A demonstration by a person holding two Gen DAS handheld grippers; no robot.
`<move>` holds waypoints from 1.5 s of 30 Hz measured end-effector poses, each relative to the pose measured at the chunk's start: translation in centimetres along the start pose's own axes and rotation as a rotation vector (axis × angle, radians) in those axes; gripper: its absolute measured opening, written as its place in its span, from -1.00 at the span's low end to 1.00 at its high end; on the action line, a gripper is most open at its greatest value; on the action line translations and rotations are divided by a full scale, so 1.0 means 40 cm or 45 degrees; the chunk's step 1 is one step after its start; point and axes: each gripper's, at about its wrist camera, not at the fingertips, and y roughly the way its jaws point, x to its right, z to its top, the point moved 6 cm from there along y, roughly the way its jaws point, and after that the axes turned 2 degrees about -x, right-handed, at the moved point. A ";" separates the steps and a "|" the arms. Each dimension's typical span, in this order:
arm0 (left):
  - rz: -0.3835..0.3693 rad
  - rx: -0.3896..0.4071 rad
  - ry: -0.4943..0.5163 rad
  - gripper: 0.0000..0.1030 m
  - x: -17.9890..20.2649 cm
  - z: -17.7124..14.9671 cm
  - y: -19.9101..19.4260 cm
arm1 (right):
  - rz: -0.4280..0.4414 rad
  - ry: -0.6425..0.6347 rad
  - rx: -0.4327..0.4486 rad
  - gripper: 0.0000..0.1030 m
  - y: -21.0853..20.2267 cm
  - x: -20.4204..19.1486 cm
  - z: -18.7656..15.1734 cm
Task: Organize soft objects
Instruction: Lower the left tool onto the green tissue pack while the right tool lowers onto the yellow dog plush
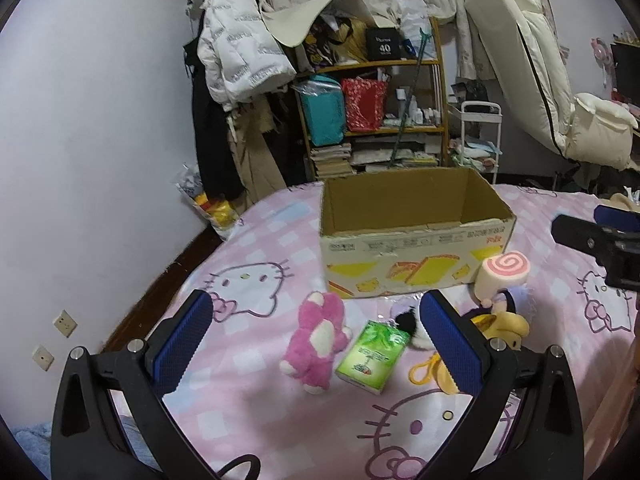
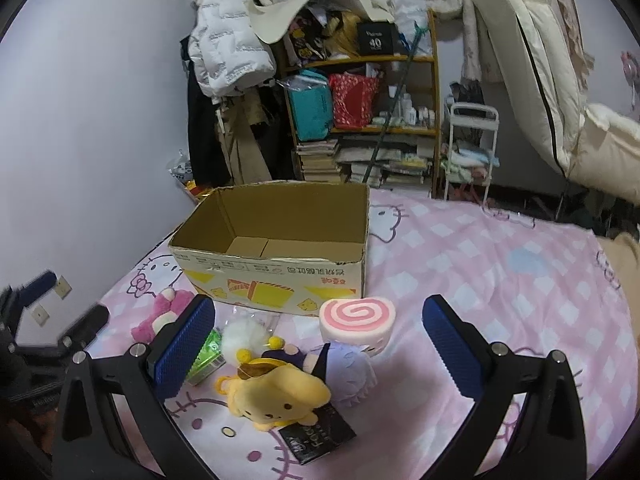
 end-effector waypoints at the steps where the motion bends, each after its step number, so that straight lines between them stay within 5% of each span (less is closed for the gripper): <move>1: -0.011 -0.015 0.000 0.98 0.004 -0.001 0.007 | -0.012 0.015 -0.024 1.00 0.009 0.002 0.000; 25: -0.229 -0.491 -0.027 0.98 0.090 -0.108 0.214 | -0.001 0.050 -0.318 1.00 0.160 -0.002 -0.098; 45: -0.278 -0.696 -0.064 0.98 0.102 -0.162 0.323 | 0.035 0.046 -0.461 1.00 0.229 -0.006 -0.157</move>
